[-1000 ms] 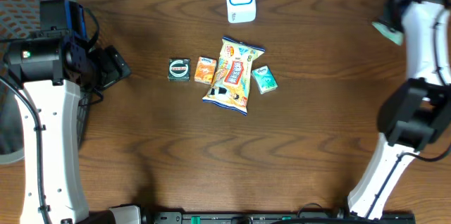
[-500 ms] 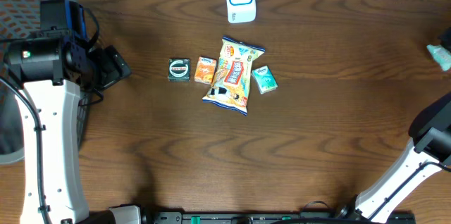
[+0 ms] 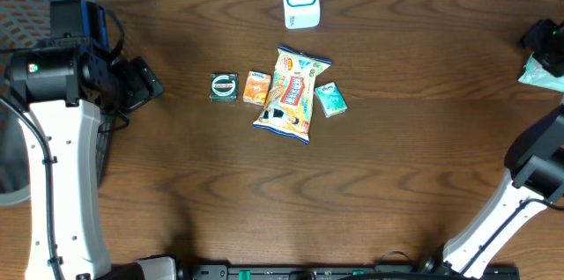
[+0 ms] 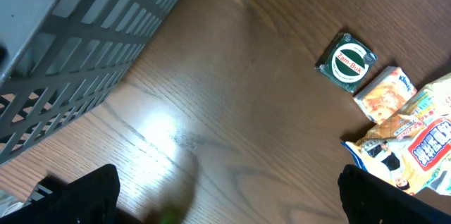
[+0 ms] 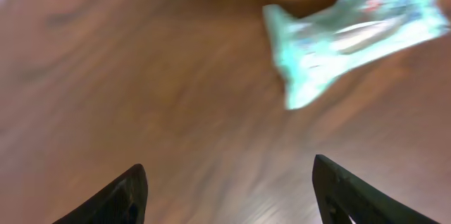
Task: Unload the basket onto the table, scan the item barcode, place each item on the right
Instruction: 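Reach the right gripper to the green wipes pack and grasp it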
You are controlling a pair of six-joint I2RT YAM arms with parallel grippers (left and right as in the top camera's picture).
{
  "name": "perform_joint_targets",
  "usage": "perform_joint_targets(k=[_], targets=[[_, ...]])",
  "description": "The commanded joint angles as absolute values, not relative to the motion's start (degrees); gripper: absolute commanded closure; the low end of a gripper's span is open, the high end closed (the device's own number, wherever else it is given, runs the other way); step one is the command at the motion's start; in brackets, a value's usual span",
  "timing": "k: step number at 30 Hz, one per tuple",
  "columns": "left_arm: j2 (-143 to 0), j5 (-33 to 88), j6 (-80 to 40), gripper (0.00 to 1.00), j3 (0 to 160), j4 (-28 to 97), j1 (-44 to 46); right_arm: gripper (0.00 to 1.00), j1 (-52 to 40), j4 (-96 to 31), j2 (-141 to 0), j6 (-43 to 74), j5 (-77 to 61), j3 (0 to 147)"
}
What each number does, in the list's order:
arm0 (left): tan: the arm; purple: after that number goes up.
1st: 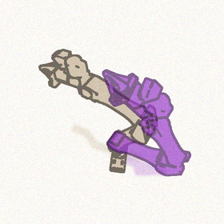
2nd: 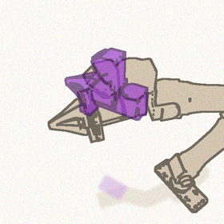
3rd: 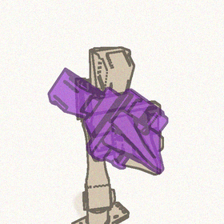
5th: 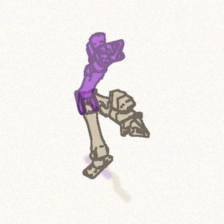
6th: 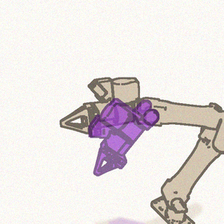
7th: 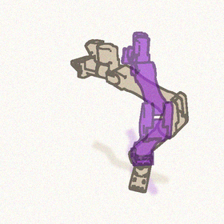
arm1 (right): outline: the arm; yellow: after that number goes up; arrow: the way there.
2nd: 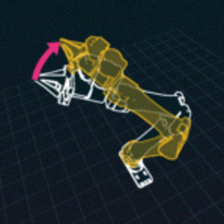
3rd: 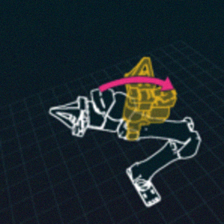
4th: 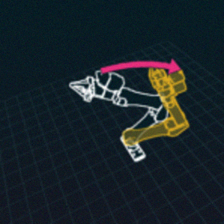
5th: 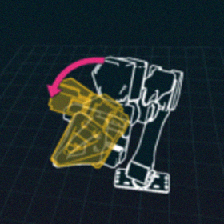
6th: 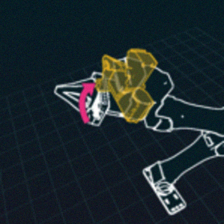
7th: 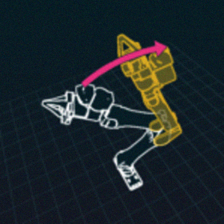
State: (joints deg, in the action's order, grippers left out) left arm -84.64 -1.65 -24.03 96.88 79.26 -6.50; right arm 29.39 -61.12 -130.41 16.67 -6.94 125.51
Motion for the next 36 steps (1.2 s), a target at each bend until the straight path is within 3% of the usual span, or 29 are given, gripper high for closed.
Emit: perform_joint_targets(k=[1,4,6,8,12,17,19,23,27,32,36], targets=[[-85.0,-2.0,-24.3,0.03,96.6,79.5,-6.6,0.31,29.1,-62.5,-122.8,15.8,-28.8,126.1],[-85.0,-2.0,-24.3,0.02,96.6,79.4,-6.6,0.34,27.6,-68.3,-121.9,15.7,-40.3,126.1],[-85.0,-2.0,-24.3,0.02,96.6,79.4,-6.6,0.43,25.5,-73.8,-121.9,13.0,-40.9,125.9],[-85.0,-2.0,-24.3,0.02,96.6,79.4,-6.6,0.51,21.1,-78.8,-122.0,0.9,-40.3,124.3],[-85.0,-2.0,-24.3,0.02,96.6,79.4,-6.6,0.52,14.3,-80.6,-122.0,-6.5,-36.4,120.3],[-85.0,-2.0,-24.3,0.02,96.6,79.4,-6.6,0.79,4.7,-76.4,-122.0,-5.8,-34.2,113.5],[-85.0,-2.0,-24.3,0.02,96.6,79.5,-6.6,0.85,0.8,-74.3,-122.0,-5.9,-33.9,111.3],[-85.0,-2.0,-24.3,0.02,96.6,79.4,-6.6,0.89,-6.9,-70.0,-122.0,-4.3,-29.3,108.7],[-85.0,-2.0,-24.3,0.02,96.6,79.4,-6.6,0.88,-14.6,-66.3,-122.0,4.2,-13.1,107.4],[-85.0,-2.0,-24.3,0.02,96.6,79.4,-6.6,0.77,-23.4,-65.3,-122.0,11.8,7.8,105.1],[-85.0,-2.0,-24.3,0.02,96.6,79.4,-6.6,0.73,-28.4,-63.6,-122.0,12.4,14.7,102.3]])
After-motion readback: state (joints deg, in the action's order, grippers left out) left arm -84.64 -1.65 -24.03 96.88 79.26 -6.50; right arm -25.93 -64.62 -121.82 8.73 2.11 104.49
